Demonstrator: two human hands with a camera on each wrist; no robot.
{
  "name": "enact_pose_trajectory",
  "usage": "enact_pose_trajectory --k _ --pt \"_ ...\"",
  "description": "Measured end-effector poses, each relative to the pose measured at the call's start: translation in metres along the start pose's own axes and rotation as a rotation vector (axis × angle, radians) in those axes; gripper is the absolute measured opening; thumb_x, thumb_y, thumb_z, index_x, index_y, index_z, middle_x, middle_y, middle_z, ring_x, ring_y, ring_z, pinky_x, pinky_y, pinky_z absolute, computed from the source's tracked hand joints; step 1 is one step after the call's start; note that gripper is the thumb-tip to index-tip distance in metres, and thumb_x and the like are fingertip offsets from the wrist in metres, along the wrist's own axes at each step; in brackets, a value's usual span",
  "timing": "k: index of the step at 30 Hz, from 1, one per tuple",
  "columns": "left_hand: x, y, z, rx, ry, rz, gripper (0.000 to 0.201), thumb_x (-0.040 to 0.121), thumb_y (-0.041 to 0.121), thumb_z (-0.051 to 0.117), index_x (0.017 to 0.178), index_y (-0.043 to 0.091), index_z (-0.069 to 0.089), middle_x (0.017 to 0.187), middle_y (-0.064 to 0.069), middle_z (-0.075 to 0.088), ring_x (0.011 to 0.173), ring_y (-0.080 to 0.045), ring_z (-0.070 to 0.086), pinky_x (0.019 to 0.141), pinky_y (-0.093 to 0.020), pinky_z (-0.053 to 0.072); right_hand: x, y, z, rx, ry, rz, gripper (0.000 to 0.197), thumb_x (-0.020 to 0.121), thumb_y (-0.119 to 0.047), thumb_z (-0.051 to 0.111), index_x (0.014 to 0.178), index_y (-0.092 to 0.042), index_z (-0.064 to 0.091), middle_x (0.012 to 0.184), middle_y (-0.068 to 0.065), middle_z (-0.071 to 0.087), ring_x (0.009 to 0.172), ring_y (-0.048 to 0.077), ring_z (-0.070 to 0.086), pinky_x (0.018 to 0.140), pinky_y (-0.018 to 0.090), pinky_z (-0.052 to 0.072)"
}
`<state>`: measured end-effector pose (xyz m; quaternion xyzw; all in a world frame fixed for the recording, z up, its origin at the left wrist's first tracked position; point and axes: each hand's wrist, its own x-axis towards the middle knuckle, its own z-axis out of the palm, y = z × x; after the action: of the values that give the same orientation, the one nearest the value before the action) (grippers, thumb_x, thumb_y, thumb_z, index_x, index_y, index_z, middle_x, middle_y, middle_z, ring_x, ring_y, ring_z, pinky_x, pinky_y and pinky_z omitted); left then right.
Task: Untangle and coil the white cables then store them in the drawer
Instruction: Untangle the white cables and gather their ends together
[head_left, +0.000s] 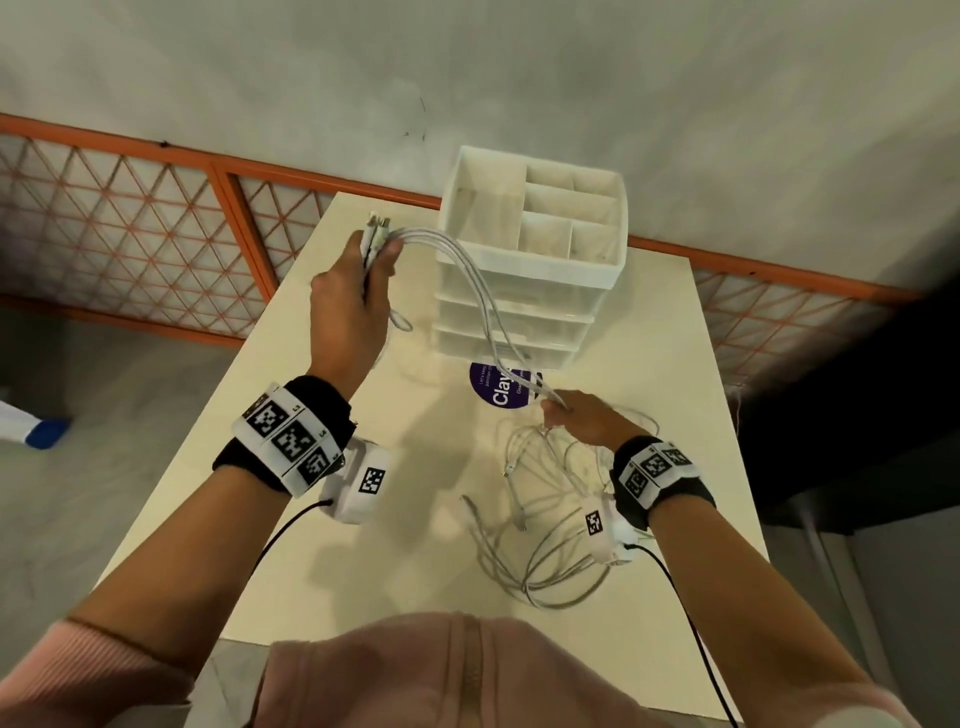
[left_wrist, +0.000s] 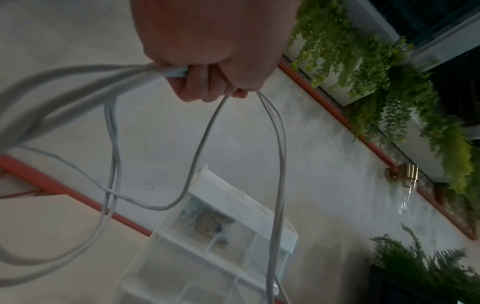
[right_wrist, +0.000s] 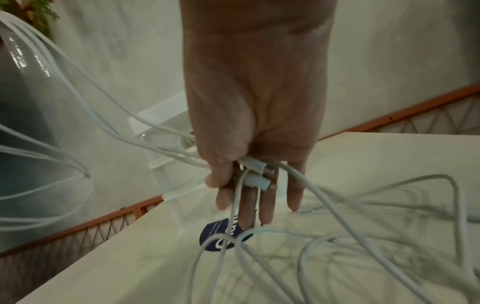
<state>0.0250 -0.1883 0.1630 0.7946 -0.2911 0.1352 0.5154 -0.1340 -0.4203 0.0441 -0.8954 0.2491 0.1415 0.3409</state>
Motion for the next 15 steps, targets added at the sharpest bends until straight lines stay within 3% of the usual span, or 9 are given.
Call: enact_pose_trajectory --k 3,5,8,11,13,15 --pt "-0.008 -0.014 0.000 0.077 -0.060 0.019 0.038 0.098 0.035 0.039 0.099 0.000 0.054 0.069 -0.011 0.059 0.057 -0.029 0.053 0.053 -0.037 0.040 -0.002 -0.014 -0.012 0.061 0.229 -0.072 0.025 0.100 -0.024 0.041 0.088 -0.008 0.056 0.087 0.013 0.064 0.077 0.027 0.059 0.071 0.030 0.041" --pt "-0.013 -0.024 -0.002 0.177 -0.089 0.009 0.038 0.098 0.037 0.039 0.098 0.001 0.053 0.064 -0.014 0.058 0.056 -0.034 0.052 0.048 -0.037 0.034 0.002 -0.027 -0.023 0.072 0.279 -0.107 0.023 0.097 -0.027 0.048 0.084 -0.009 0.055 0.080 0.009 0.060 0.063 0.020 0.054 0.064 0.033 0.044" --pt "-0.023 -0.037 -0.008 0.327 -0.090 -0.045 0.040 0.097 0.040 0.039 0.094 0.002 0.051 0.061 -0.016 0.054 0.054 -0.037 0.051 0.048 -0.032 0.028 0.014 -0.048 -0.027 0.000 0.148 -0.096 0.028 0.092 -0.030 0.057 0.095 -0.003 0.062 0.083 0.005 0.058 0.069 0.016 0.052 0.056 0.022 0.037" --pt "-0.031 -0.046 -0.016 0.395 -0.060 -0.100 0.042 0.097 0.042 0.039 0.090 0.002 0.049 0.069 -0.027 0.059 0.060 -0.044 0.055 0.049 -0.038 0.035 0.016 -0.072 -0.013 0.214 0.043 -0.075 0.036 0.094 -0.033 0.053 0.112 -0.002 0.058 0.091 0.008 0.058 0.068 0.018 0.055 0.056 0.020 0.040" --pt "-0.033 -0.050 -0.021 0.422 -0.037 -0.150 0.043 0.097 0.042 0.039 0.093 0.001 0.050 0.074 -0.029 0.061 0.064 -0.045 0.057 0.052 -0.040 0.036 0.017 -0.081 -0.001 0.462 -0.078 -0.036 0.045 0.098 -0.037 0.044 0.125 -0.001 0.049 0.103 0.012 0.057 0.078 0.019 0.060 0.065 0.022 0.048" --pt "-0.036 -0.052 -0.024 0.472 -0.015 -0.205 0.045 0.097 0.043 0.039 0.098 0.000 0.051 0.080 -0.031 0.063 0.069 -0.046 0.059 0.055 -0.041 0.037 0.021 -0.079 0.012 0.478 -0.147 0.011 0.052 0.099 -0.043 0.034 0.136 -0.007 0.042 0.125 0.012 0.055 0.108 0.024 0.060 0.089 0.033 0.050"
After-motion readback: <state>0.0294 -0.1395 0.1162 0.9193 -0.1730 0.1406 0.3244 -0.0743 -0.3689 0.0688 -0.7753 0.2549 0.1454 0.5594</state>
